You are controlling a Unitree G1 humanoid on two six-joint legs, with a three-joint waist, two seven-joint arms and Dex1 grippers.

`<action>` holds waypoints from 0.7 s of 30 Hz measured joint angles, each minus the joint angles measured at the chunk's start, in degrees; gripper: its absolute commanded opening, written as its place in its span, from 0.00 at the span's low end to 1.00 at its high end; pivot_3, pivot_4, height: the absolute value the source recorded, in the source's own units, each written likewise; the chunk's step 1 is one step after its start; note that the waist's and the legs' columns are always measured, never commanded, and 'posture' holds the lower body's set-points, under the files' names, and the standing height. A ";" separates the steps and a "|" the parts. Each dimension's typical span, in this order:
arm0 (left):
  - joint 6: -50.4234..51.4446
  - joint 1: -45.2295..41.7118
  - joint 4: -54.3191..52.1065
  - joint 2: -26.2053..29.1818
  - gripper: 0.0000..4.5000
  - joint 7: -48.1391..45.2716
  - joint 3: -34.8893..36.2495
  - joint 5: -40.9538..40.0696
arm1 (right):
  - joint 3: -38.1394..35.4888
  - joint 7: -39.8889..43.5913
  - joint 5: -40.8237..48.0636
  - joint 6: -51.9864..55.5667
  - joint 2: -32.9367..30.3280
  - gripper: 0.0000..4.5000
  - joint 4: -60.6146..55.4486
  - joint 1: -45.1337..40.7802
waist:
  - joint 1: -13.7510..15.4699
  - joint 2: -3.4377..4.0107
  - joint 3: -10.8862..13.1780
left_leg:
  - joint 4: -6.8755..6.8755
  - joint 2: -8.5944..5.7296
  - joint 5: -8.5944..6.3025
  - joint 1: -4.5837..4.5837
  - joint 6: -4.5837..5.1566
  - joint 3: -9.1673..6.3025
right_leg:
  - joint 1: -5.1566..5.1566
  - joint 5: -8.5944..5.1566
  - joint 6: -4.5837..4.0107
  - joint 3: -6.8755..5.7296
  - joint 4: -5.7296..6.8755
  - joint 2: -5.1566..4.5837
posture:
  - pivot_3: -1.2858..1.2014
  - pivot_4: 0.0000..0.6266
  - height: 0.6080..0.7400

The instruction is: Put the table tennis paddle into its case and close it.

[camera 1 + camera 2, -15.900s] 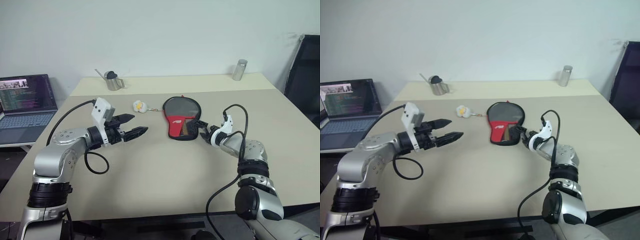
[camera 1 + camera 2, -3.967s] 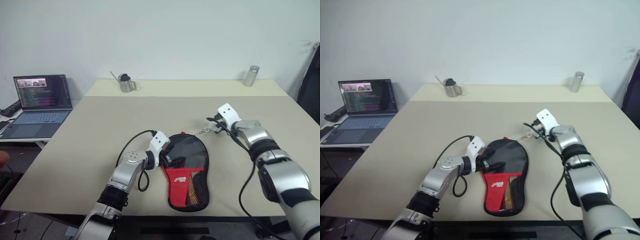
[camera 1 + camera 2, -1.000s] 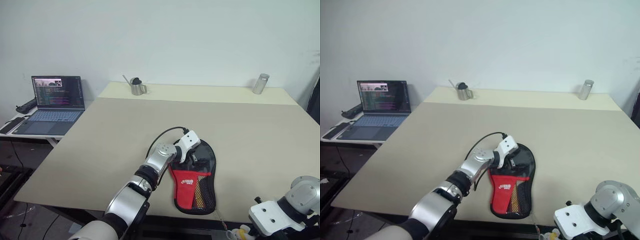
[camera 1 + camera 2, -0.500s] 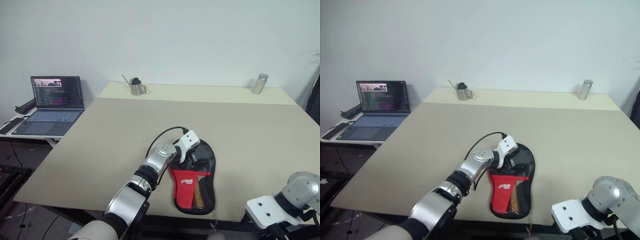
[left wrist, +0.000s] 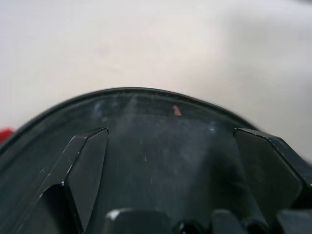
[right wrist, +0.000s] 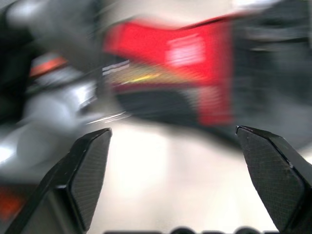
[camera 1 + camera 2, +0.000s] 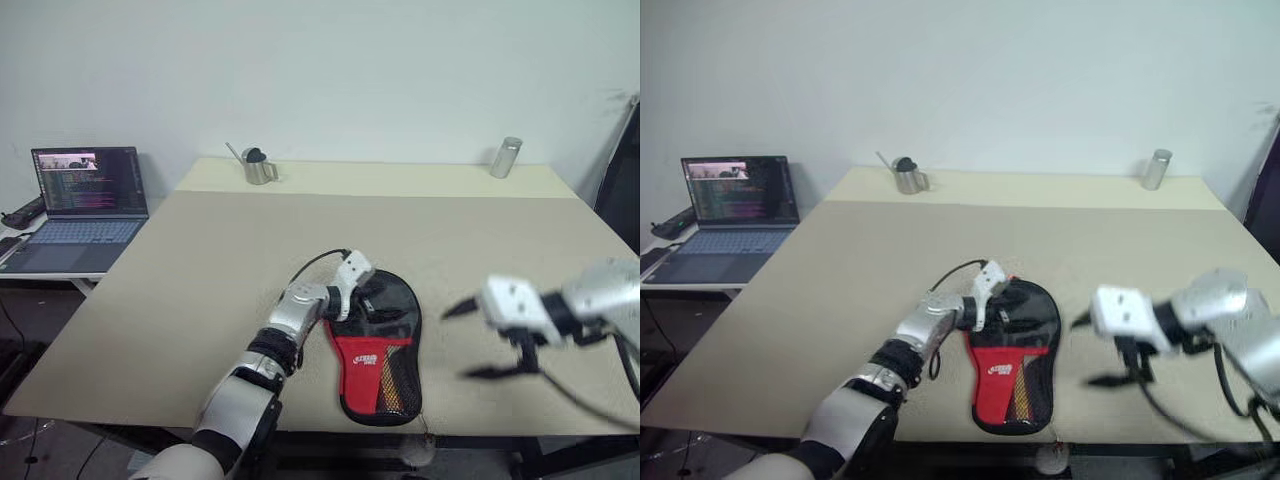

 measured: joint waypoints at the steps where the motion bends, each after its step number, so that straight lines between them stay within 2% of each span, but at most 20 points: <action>1: 1.70 0.47 -3.38 2.68 1.00 -2.35 0.13 -0.78 | 0.16 0.37 -0.20 -0.61 0.25 0.99 3.32 -0.53 | 0.08 -0.03 0.02 | 0.03 -0.01 0.08 -0.27 -0.13 -0.02 | -0.31 0.05 -0.08 -0.01 0.04 0.00 | 0.52 0.24 1.00; 3: 5.23 1.45 -10.23 8.14 1.00 -6.40 1.26 -2.70 | 0.90 1.42 -1.61 -3.04 0.67 0.99 9.96 -0.80 | 0.22 -0.01 0.02 | -0.07 -0.05 0.06 -0.59 -0.15 0.02 | -0.72 0.01 -0.09 0.02 -0.01 -0.03 | 0.52 0.24 1.00; 5: 8.79 2.89 -18.47 13.97 1.00 -10.53 2.23 -5.23 | 1.09 2.54 -2.42 -6.35 0.80 0.99 17.14 -1.23 | 0.08 0.03 0.02 | 0.03 -0.10 0.05 -1.32 -0.16 0.09 | -1.41 0.02 -0.10 0.06 -0.05 -0.07 | 0.52 0.24 1.00; 9: 14.63 6.67 -30.38 25.81 1.00 -16.31 5.77 -10.17 | -2.86 4.40 -2.06 -10.43 -0.76 0.99 28.26 -1.25 | -0.08 0.24 0.14 | -0.02 -0.15 0.05 -1.45 -0.17 0.16 | -1.68 0.02 -0.11 0.13 -0.14 -0.14 | 0.52 0.24 1.00; 13: 18.74 11.26 -36.14 34.94 1.00 -19.66 10.23 -14.78 | -9.52 5.91 0.11 -11.26 -4.36 0.99 29.43 2.69 | -0.03 0.51 0.30 | -0.07 -0.06 0.05 -1.44 -0.17 0.09 | -1.60 0.02 -0.17 0.13 0.03 -0.05 | 0.52 0.24 1.00; 18: 21.37 19.32 -37.07 49.29 1.00 -23.94 20.81 -19.96 | -21.14 7.85 3.04 -9.77 -9.21 0.99 27.60 12.93 | -0.21 0.86 0.52 | -0.08 -0.05 0.03 -1.03 -0.14 0.16 | -1.23 0.04 -0.20 0.22 0.05 -0.02 | 0.52 0.24 1.00; 21: 21.06 20.56 -36.43 52.78 1.00 -24.99 24.29 -21.38 | -25.38 8.28 5.43 -7.65 -9.60 0.99 23.04 16.83 | -0.16 0.90 0.52 | -0.05 -0.03 0.03 -0.88 -0.13 0.14 | -1.05 0.04 -0.20 0.19 0.06 -0.02 | 0.52 0.24 1.00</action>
